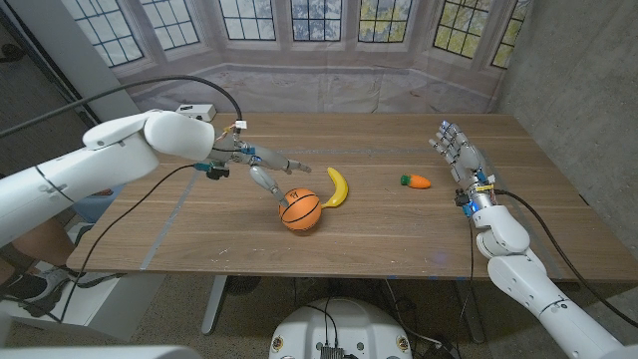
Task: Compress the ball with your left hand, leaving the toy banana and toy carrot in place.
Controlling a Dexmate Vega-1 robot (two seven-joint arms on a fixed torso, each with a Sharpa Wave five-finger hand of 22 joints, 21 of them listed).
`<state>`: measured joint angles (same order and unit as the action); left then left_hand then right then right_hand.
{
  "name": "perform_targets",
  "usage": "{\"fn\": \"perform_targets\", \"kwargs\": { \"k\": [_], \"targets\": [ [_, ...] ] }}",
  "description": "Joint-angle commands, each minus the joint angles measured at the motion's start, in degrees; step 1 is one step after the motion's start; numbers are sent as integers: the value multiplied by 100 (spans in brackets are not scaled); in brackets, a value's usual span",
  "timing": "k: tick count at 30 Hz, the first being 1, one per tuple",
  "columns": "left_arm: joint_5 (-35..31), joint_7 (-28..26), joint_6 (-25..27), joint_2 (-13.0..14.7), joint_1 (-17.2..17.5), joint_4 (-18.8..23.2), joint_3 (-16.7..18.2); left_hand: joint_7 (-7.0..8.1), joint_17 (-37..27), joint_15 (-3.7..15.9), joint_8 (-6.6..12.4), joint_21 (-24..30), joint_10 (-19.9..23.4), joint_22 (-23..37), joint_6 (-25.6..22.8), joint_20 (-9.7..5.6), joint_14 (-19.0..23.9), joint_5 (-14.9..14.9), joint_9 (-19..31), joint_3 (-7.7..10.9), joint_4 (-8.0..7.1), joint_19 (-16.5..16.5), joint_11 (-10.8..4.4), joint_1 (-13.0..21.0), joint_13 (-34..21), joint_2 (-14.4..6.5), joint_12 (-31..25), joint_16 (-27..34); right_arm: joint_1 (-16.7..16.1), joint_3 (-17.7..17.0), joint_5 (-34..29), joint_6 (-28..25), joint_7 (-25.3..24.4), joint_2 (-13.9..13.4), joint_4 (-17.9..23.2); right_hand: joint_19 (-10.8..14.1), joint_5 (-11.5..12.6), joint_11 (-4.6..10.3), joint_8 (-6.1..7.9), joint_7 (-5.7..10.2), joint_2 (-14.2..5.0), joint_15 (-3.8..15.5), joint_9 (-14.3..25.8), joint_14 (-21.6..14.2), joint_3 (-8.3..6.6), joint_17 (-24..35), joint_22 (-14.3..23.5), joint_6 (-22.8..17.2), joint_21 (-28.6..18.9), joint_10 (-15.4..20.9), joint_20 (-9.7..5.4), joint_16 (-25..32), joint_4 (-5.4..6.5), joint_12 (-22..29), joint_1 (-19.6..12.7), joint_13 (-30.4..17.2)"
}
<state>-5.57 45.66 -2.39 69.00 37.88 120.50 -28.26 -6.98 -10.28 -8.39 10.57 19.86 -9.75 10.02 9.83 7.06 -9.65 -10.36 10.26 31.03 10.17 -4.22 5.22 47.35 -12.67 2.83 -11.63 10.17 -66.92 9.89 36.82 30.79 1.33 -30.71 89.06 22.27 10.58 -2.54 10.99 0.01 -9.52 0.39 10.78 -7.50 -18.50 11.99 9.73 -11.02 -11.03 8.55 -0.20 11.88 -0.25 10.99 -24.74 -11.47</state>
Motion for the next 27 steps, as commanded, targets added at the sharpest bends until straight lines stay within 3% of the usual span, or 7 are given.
{"fn": "perform_targets", "kwargs": {
  "k": [1,3,16,27],
  "targets": [
    [-478,328,-39,-165,-245,41,-228,-151,-22,-15,22,-79,-316,14,281,4,-127,20,43,-25,-8,-59,111,146,-16,5,18,6,-141,-66,-24,48,-117,31,63,15,-14,13,-2,2,22,-31,31,13,-2,11,17,1,-20,-12,28,35,-30,13,-10,-17],
    [-540,405,-19,-205,-288,33,-275,-227,-25,-41,11,-118,-361,16,370,14,-168,19,52,-30,-16,-100,122,193,-23,2,15,8,-165,-80,-19,64,-127,38,64,16,-14,8,-2,2,22,-30,31,13,-3,11,17,3,-20,-11,29,36,-34,15,-11,-17],
    [-858,432,-177,-359,-359,-2,-391,-99,-50,-128,20,-355,-704,35,871,128,-543,26,107,-116,-71,-396,186,361,-103,7,8,-9,-286,-140,-14,88,-203,67,107,20,-18,15,3,3,16,-31,32,17,-4,15,18,7,-22,-19,28,40,-50,19,-6,-17],
    [-1195,227,-348,-371,-254,41,-392,-153,-63,-197,13,-484,-1044,57,1315,140,-799,20,134,-179,-103,-543,262,447,-175,-45,9,12,-363,-183,-63,99,-295,82,180,23,-21,18,5,5,15,-34,32,11,-3,17,18,12,-23,-25,31,46,-60,21,1,-17]
  ]
}}
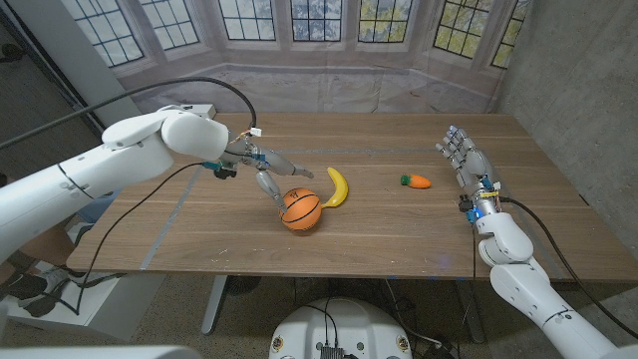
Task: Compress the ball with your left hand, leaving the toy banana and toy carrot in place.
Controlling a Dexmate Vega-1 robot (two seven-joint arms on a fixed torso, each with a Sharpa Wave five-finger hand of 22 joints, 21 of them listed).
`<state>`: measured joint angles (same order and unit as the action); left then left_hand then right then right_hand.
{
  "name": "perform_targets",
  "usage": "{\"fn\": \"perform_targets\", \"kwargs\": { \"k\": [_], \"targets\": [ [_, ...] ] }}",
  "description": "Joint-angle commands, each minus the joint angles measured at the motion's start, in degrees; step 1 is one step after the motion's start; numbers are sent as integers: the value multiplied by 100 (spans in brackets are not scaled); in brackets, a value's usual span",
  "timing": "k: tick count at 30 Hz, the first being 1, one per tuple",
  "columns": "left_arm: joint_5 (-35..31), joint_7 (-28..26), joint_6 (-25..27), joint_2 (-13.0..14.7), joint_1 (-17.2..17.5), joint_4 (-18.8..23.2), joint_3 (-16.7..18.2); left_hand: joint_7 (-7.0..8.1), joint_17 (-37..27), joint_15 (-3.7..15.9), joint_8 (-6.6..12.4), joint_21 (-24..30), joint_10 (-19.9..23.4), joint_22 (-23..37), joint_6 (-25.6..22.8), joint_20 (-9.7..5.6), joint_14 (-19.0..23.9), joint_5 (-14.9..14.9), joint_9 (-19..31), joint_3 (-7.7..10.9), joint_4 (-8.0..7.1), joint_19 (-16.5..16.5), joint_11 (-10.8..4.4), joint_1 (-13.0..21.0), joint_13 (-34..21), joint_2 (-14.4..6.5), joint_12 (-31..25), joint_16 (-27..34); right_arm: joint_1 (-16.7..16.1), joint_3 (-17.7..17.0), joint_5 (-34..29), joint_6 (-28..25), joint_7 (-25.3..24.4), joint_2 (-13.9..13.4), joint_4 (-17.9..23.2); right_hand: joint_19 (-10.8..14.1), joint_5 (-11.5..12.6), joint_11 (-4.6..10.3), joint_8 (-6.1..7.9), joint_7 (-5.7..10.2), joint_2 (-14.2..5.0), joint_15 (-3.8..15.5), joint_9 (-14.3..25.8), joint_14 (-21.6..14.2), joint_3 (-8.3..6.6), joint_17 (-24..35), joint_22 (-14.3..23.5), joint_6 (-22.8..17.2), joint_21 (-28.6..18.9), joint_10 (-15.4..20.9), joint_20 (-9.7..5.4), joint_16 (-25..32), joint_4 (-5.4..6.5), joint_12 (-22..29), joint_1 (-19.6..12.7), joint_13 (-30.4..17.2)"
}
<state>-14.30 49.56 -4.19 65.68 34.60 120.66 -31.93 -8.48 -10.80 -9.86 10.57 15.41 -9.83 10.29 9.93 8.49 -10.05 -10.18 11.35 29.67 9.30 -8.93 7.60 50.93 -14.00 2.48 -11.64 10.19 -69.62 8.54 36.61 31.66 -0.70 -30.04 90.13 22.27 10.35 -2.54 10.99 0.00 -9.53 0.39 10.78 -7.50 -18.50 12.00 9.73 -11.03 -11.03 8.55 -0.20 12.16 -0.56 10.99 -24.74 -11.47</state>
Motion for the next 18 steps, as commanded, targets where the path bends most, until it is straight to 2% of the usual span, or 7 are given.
{"fn": "perform_targets", "kwargs": {
  "k": [1,9,18],
  "targets": [
    [-317,-183,-179,-35,95,25,-14,2,-12,-45,18,-38,-1041,32,1310,-12,-761,2,27,-46,-18,-64,19,93,-46,-12,6,13,-106,-55,-51,9,-107,13,85,23,1,18,6,3,14,-30,32,14,-3,17,19,11,-23,-26,31,18,-30,22,1,-17],
    [-497,-745,-241,176,517,193,214,-18,-17,-43,46,-59,-1045,39,1333,-31,-764,-2,37,-59,-24,-86,-6,110,-68,-29,-26,32,-201,-108,-77,50,-172,26,140,25,0,21,9,9,11,-33,33,14,-4,18,19,9,-24,-27,57,21,-36,24,5,-17],
    [-466,-1094,-130,315,881,329,432,-9,-25,-39,92,-68,-1024,47,1315,-68,-743,-2,54,-87,-36,-73,-15,114,-101,-37,-82,58,-238,-134,-67,128,-168,76,122,26,-1,13,11,8,6,-31,33,15,-3,22,20,12,-24,-29,62,25,-41,27,15,-17]
  ]
}}
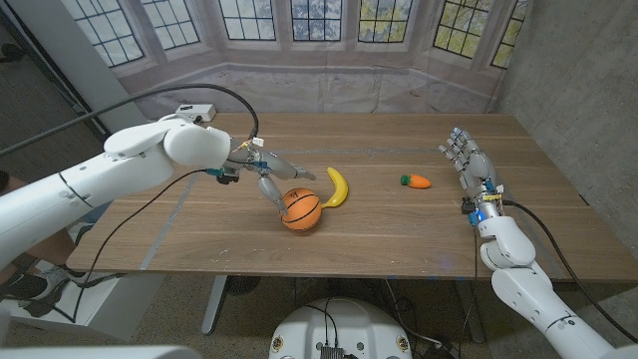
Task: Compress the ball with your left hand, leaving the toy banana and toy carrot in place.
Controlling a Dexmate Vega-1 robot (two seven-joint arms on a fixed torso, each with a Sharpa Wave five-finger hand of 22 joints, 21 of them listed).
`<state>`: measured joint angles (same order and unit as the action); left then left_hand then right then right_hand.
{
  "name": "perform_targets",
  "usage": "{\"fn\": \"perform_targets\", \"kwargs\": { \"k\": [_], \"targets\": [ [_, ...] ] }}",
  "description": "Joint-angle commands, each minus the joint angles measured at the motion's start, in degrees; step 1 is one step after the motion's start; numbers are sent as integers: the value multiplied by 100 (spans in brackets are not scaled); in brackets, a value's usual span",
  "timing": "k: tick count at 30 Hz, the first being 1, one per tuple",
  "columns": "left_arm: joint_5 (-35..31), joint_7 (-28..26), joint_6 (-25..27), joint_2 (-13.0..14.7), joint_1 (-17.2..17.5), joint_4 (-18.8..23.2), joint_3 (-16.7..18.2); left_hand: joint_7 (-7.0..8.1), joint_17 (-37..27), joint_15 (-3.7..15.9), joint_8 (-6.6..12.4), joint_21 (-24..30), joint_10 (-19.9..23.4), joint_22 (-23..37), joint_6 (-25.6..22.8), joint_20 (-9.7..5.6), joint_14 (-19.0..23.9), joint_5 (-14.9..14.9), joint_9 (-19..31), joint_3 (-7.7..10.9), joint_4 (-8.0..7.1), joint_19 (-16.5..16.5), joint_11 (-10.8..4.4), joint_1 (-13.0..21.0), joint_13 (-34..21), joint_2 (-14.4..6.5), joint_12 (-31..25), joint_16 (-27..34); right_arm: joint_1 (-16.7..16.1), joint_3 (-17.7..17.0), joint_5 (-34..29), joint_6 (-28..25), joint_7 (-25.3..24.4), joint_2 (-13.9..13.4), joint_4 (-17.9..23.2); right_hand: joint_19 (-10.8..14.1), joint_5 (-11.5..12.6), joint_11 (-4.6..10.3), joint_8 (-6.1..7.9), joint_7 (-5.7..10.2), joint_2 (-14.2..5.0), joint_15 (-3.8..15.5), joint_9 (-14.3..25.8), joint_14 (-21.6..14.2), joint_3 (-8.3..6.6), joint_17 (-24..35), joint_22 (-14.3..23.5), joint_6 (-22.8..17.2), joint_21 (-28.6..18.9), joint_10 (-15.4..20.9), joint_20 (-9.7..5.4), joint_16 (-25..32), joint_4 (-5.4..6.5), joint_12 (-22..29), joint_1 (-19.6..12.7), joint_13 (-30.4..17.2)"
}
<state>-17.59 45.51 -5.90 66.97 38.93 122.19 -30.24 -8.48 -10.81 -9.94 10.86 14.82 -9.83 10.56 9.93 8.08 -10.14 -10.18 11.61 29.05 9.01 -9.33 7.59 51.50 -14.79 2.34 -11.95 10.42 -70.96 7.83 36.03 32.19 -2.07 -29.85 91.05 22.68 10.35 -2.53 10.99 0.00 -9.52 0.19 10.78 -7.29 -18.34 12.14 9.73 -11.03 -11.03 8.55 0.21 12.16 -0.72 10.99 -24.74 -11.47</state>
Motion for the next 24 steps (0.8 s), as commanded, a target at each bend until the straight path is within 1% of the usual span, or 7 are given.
{"fn": "perform_targets", "kwargs": {
  "k": [1,3,5,13,15,24],
  "targets": [
    [-133,-746,50,205,495,194,293,-5,-25,-27,67,-9,-1023,20,1314,-27,-723,-2,30,-28,-9,-31,-13,56,-26,-26,-57,41,-108,-65,-10,82,-35,63,29,-15,-2,16,11,8,7,-13,33,-7,-19,9,20,12,-24,-31,21,27,-26,27,16,-17],
    [-177,-979,34,279,656,240,380,-9,-28,-29,84,-10,-1007,23,1297,-33,-710,-4,35,-34,-18,-23,-11,55,-38,-42,-79,49,-115,-70,-10,99,-37,74,23,-17,-2,17,12,6,8,-12,33,-5,-18,9,20,12,-24,-30,25,26,-30,28,17,-17],
    [-154,-1000,56,284,700,249,399,-7,-30,-18,93,-4,-993,26,1293,-48,-680,-7,41,-40,-23,0,-24,55,-50,-52,-99,64,-121,-74,-11,104,-40,80,22,-13,-2,8,11,4,9,-12,33,-4,-18,9,21,15,-25,-30,24,27,-31,29,19,-17],
    [-157,-828,204,250,700,281,349,-3,-37,-11,111,-9,-975,33,1294,-69,-675,-7,54,-66,-27,11,-46,50,-82,-46,-147,68,-167,-96,-7,100,-69,91,51,-10,-3,12,8,7,8,-13,33,-4,-17,11,21,28,-27,-36,45,29,-37,29,24,-17],
    [-192,-821,214,237,695,277,330,-3,-39,-6,114,-9,-975,35,1296,-72,-671,-5,57,-75,-28,18,-31,48,-92,-42,-159,70,-170,-100,-9,103,-77,98,52,-9,-3,7,9,7,6,-16,33,-7,-18,11,21,27,-27,-35,48,32,-38,30,26,-17],
    [-415,-1079,213,195,822,279,307,10,-49,12,141,5,-929,44,1270,-73,-625,-5,74,-103,-37,78,-59,41,-141,-49,-234,89,-202,-125,47,172,-17,122,8,-7,-3,7,11,7,3,-15,34,-6,-18,14,22,30,-27,-44,48,35,-43,30,33,-17]
  ]
}}
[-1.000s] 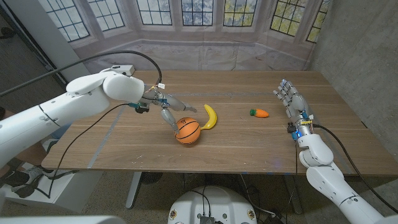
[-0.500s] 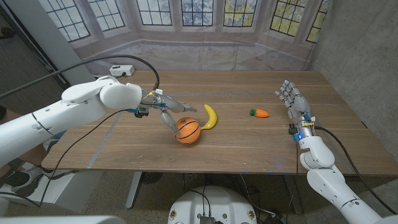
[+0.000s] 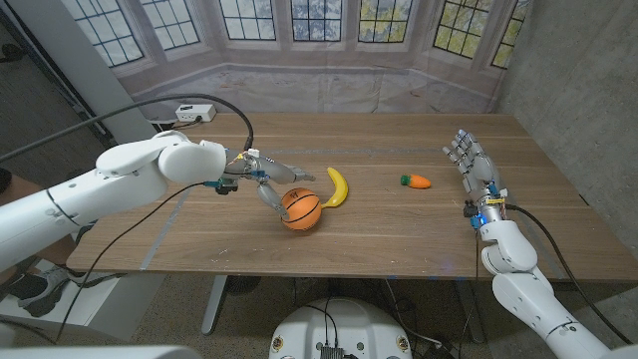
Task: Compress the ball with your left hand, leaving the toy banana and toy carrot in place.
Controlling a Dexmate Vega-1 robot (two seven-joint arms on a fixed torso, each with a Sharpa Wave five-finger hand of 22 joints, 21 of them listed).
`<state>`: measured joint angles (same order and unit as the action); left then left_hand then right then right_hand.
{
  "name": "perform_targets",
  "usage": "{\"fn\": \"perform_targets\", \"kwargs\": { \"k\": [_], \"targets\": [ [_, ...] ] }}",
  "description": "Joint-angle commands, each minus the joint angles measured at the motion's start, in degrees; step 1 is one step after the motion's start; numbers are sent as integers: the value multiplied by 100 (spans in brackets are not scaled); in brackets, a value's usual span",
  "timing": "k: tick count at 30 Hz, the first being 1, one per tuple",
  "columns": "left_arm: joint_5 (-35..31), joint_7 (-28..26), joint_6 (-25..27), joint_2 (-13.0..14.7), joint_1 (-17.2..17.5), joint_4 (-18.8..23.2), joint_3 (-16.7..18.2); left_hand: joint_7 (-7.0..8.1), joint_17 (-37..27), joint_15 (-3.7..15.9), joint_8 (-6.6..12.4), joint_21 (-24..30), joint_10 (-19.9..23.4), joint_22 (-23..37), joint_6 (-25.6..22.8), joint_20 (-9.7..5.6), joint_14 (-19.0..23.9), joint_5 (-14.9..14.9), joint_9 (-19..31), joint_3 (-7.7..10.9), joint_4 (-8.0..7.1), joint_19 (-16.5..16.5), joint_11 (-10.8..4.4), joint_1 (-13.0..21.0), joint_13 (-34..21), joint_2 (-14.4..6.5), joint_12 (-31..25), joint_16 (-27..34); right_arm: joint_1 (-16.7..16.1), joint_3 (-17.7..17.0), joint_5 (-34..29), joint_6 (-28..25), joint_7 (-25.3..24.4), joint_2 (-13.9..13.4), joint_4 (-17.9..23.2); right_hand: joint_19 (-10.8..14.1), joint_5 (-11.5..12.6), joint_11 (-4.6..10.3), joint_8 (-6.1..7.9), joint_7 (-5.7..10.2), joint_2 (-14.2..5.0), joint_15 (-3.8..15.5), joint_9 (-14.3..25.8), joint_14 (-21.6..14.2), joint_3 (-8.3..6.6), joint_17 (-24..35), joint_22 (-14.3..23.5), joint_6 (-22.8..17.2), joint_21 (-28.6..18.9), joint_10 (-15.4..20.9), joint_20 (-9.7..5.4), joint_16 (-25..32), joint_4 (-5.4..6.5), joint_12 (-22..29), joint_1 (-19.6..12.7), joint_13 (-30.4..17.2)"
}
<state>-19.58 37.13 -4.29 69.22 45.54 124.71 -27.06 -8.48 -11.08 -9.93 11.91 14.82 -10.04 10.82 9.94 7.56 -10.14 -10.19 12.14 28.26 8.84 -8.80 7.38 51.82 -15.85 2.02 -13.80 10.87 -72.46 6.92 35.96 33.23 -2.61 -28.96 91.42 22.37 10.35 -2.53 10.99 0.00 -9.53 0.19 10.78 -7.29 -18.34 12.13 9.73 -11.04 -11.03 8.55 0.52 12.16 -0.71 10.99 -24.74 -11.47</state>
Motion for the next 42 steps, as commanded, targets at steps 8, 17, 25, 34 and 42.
{"fn": "perform_targets", "kwargs": {
  "k": [8,17,25,34,42],
  "targets": [
    [-441,-325,85,-155,189,-10,-120,41,-29,8,44,-6,-927,23,1271,-18,-627,-7,32,-40,-27,16,-49,5,-71,-28,-83,42,-134,-100,96,136,72,25,-19,25,-4,9,11,8,3,-19,34,-8,-19,15,22,35,-28,-46,24,37,-51,31,35,-16],
    [-401,-186,124,-295,117,-65,-229,52,-36,11,48,-20,-948,28,1278,-19,-629,-6,42,-64,-32,-5,-63,-8,-107,-21,-114,41,-248,-166,139,159,91,14,42,27,-4,9,12,7,2,-20,34,-10,-19,17,23,38,-28,-44,23,41,-57,35,40,-16],
    [-454,-282,42,-340,138,-123,-287,55,-45,52,49,-24,-926,33,1275,-17,-544,-3,52,-91,-52,1,-84,-43,-145,-24,-168,75,-361,-209,160,122,75,-1,145,26,-4,21,14,12,-1,-12,34,-5,-21,18,23,37,-28,-51,26,41,-64,34,43,-16],
    [-452,-387,-22,-364,206,-157,-311,81,-58,78,64,-11,-873,40,1245,-19,-480,-4,64,-114,-65,49,-113,-66,-192,-41,-244,96,-461,-254,159,97,52,-5,250,27,-4,18,14,15,-3,-14,34,-9,-22,21,24,42,-28,-50,28,45,-69,37,49,-16],
    [-531,-576,-44,-381,313,-187,-313,100,-80,96,104,7,-805,50,1159,-17,-343,-17,82,-128,-67,110,-131,-62,-259,-85,-347,144,-520,-286,168,96,59,3,281,33,-4,14,16,16,-4,-4,34,-12,-23,22,24,42,-31,-47,30,49,-74,40,53,-16]
  ]
}}
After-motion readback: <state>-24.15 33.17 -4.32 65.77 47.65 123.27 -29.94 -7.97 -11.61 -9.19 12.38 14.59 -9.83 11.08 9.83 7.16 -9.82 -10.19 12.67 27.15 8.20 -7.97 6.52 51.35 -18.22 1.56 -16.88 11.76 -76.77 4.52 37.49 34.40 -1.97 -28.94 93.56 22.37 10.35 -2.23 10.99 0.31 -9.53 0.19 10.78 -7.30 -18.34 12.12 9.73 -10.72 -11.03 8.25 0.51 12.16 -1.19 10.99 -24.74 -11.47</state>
